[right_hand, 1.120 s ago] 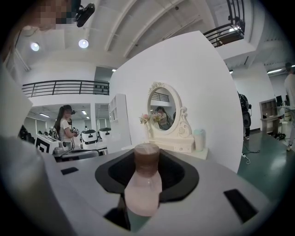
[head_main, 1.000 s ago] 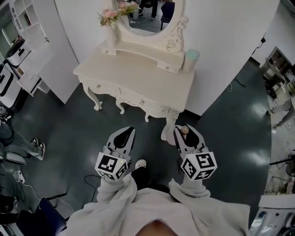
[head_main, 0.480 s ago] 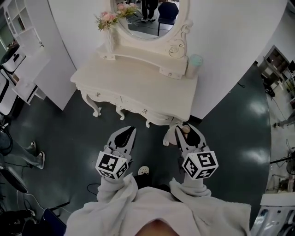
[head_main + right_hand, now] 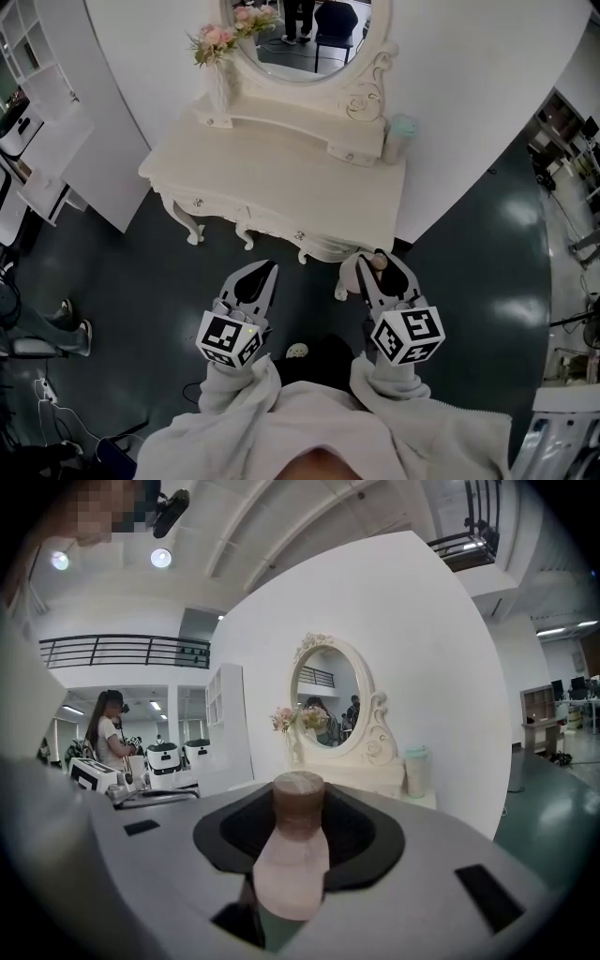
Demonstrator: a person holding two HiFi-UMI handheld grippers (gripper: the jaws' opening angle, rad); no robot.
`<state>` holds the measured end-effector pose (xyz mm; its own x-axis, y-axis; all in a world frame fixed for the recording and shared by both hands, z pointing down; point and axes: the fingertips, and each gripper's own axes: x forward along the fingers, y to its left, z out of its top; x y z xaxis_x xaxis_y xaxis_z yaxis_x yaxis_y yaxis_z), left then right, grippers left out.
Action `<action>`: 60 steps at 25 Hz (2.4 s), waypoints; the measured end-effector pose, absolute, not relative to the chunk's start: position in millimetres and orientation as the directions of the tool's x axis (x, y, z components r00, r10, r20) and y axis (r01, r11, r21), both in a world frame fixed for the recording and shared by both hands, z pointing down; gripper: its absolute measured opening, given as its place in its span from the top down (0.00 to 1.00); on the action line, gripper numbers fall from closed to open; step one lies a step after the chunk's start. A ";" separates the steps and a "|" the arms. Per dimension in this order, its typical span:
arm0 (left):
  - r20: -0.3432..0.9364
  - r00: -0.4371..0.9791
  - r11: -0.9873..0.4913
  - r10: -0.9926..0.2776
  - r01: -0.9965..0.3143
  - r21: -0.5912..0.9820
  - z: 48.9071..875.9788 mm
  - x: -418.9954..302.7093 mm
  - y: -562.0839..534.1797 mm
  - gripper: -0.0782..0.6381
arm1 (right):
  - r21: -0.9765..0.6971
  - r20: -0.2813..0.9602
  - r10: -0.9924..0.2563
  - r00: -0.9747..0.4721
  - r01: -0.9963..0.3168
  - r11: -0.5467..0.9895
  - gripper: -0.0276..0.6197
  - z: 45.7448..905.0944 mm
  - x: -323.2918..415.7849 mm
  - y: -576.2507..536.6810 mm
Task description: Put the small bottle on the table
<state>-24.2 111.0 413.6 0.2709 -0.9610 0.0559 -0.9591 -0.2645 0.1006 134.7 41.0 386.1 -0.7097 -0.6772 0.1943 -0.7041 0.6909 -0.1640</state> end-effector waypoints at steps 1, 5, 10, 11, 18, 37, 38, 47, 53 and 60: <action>0.058 0.271 -0.264 -0.961 -0.959 0.104 414.3 -25.1 111.3 0.85 | -0.163 0.199 -0.678 -0.708 -0.706 0.689 0.72 386.3 134.2 40.0; 0.066 0.255 -0.246 -0.965 -0.962 0.121 420.0 -33.0 111.3 0.85 | -0.162 0.210 -0.678 -0.704 -0.709 0.686 0.72 389.6 130.8 35.5; 0.078 0.236 -0.225 -0.968 -0.966 0.127 427.8 -39.9 108.5 0.85 | -0.176 0.223 -0.664 -0.714 -0.699 0.693 0.72 398.7 123.6 29.2; 0.079 0.232 -0.221 -0.969 -0.967 0.126 428.0 -42.1 106.7 0.85 | -0.178 0.223 -0.661 -0.716 -0.697 0.695 0.72 399.5 121.6 27.4; 0.092 0.220 -0.209 -0.971 -0.971 0.112 432.0 -54.8 80.1 0.85 | -0.179 0.219 -0.660 -0.718 -0.695 0.696 0.72 403.4 112.2 -7.0; 0.077 0.204 -0.196 -0.976 -0.975 0.100 417.0 -93.2 -62.9 0.85 | -0.158 0.222 -0.637 -0.738 -0.672 0.723 0.72 391.4 68.6 -146.6; 0.076 0.204 -0.196 -0.976 -0.976 0.098 415.5 -94.1 -69.6 0.85 | -0.157 0.223 -0.638 -0.737 -0.673 0.723 0.72 390.8 68.0 -153.5; 0.064 0.202 -0.197 -0.977 -0.977 0.083 406.5 -106.4 -127.9 0.85 | -0.162 0.204 -0.636 -0.745 -0.666 0.728 0.72 383.5 55.0 -213.2; 0.076 0.207 -0.201 -0.975 -0.976 0.083 412.3 -117.1 -161.9 0.85 | -0.170 0.212 -0.637 -0.741 -0.670 0.722 0.72 389.9 44.8 -244.8; 0.096 0.215 -0.206 -0.972 -0.974 0.098 428.7 -125.9 -187.2 0.85 | -0.171 0.230 -0.643 -0.730 -0.681 0.712 0.72 403.4 37.3 -267.6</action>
